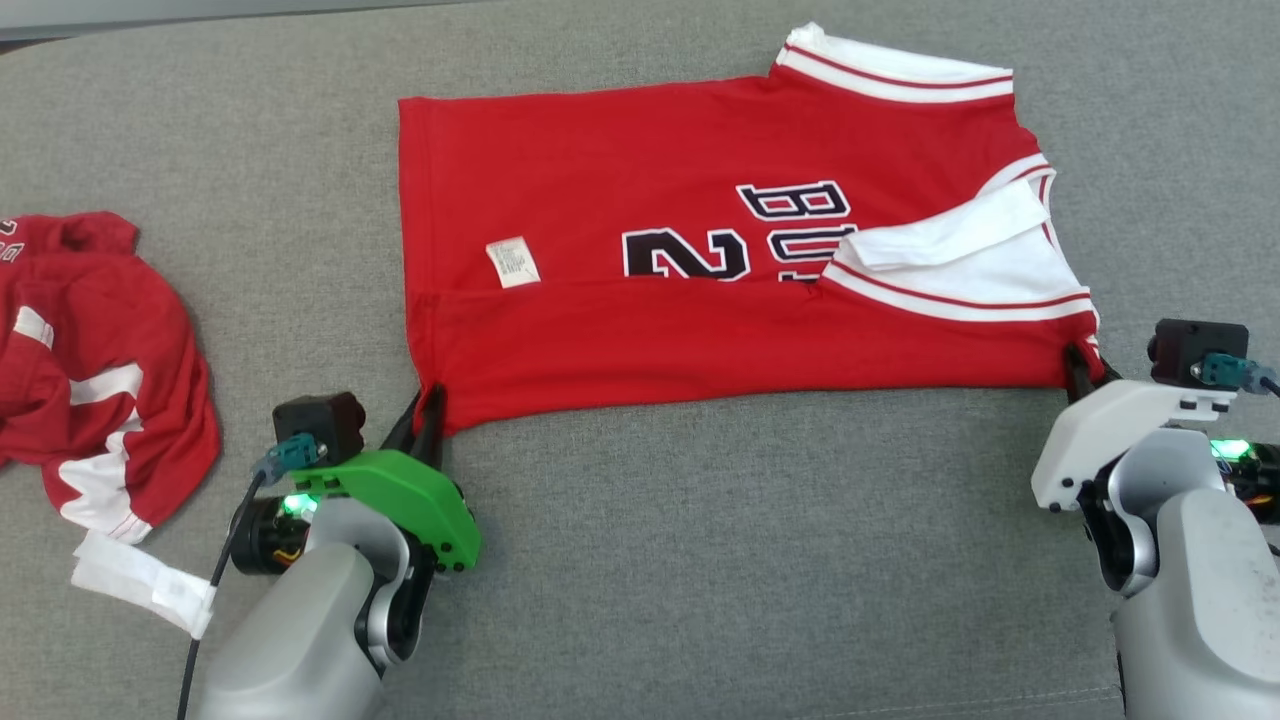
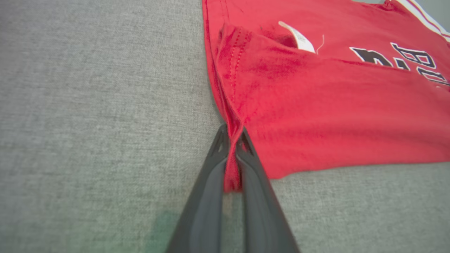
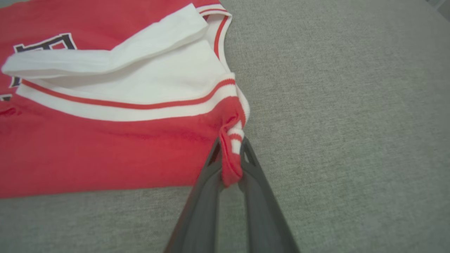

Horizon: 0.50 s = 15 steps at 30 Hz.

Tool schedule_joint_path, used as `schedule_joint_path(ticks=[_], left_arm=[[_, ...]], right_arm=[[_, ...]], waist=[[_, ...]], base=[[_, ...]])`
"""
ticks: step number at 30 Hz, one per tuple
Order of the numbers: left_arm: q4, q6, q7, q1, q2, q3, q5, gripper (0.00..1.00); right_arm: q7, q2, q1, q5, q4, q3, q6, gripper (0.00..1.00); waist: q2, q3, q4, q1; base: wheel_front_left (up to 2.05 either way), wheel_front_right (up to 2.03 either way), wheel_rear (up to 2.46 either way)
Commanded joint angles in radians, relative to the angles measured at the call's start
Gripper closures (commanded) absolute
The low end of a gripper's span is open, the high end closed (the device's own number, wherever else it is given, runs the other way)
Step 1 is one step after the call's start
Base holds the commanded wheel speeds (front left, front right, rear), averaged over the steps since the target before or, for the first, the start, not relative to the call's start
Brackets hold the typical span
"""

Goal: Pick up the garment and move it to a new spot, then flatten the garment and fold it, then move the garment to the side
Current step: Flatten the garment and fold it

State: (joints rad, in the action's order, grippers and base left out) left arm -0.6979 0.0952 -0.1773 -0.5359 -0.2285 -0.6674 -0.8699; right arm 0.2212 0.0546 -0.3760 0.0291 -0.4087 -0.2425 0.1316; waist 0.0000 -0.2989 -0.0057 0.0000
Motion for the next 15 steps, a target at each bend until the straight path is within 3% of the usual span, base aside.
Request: schedule_joint_path(ticks=[1, 9, 15], left_arm=[[0.002, 0.001, 0.006, 0.046, -0.022, -0.005, -0.007, 1.0], [0.134, 0.059, 0.046, 0.183, -0.098, -0.002, -0.028, 1.0], [0.239, 0.126, 0.097, 0.28, -0.132, 0.007, -0.055, 1.0]], right_arm=[[0.003, 0.003, 0.039, -0.001, 0.029, -0.01, -0.002, 1.0], [0.088, 0.002, 0.211, 0.006, 0.187, -0.054, -0.003, 1.0], [0.161, 0.001, 0.319, 0.057, 0.268, -0.022, -0.003, 1.0]], waist=[[0.0, 0.031, 0.0, 0.0], [0.0, 0.089, 0.008, 0.0], [0.0, 0.103, 0.006, 0.0]], base=[[0.0, 0.0, 0.0], [0.0, 0.0, 0.0], [0.0, 0.0, 0.0]])
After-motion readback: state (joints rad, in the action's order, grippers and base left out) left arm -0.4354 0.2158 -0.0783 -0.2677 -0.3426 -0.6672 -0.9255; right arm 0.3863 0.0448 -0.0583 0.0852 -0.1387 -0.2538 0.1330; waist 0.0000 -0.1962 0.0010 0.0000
